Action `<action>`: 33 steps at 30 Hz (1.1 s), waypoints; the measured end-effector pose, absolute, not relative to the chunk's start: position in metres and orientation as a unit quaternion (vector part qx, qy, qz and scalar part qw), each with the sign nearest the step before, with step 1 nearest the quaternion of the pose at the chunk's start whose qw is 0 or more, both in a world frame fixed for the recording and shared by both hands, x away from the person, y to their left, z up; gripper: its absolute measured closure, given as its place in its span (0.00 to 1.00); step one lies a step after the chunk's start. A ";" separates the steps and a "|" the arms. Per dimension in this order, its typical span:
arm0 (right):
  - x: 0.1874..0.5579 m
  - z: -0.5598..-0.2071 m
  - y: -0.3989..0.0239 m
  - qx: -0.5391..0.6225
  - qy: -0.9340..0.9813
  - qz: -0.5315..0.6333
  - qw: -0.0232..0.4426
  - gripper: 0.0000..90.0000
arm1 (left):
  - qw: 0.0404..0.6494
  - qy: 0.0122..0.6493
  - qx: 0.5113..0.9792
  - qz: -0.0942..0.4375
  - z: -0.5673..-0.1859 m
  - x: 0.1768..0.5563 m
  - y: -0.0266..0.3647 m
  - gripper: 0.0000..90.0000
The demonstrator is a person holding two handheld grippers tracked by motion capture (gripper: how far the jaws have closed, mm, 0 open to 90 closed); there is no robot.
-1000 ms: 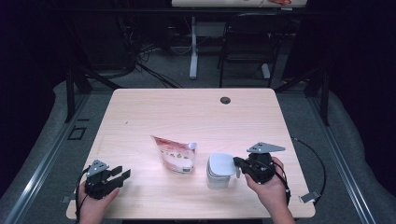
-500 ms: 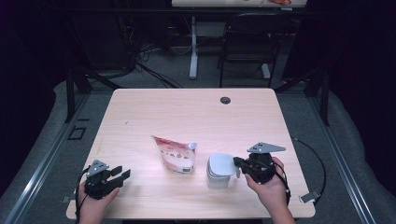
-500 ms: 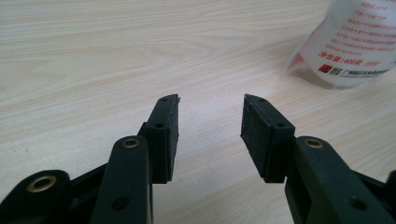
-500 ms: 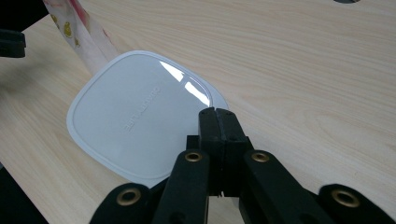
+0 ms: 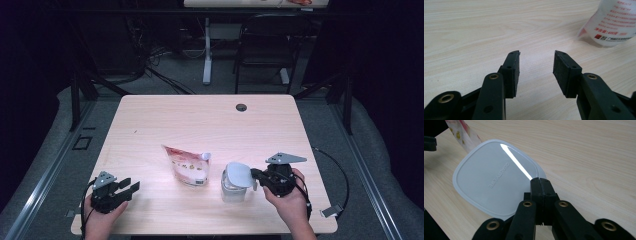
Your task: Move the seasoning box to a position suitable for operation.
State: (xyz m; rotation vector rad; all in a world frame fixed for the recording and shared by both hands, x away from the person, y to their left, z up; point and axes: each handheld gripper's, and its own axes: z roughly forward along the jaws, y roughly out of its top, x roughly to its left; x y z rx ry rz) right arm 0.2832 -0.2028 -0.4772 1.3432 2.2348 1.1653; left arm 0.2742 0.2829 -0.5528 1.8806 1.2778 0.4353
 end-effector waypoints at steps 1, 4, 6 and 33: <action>0.283 -0.477 -0.203 0.465 0.776 0.401 0.141 1.00 | 0.402 0.505 0.744 0.172 -0.553 0.274 0.283 0.63; 0.283 -0.477 -0.204 0.467 0.776 0.399 0.142 1.00 | 0.402 0.506 0.744 0.172 -0.553 0.274 0.283 0.63; 0.284 -0.478 -0.205 0.470 0.773 0.403 0.141 1.00 | 0.402 0.506 0.744 0.172 -0.553 0.274 0.283 0.63; 0.289 -0.490 -0.216 0.500 0.750 0.422 0.094 1.00 | 0.403 0.505 0.744 0.172 -0.553 0.274 0.283 0.63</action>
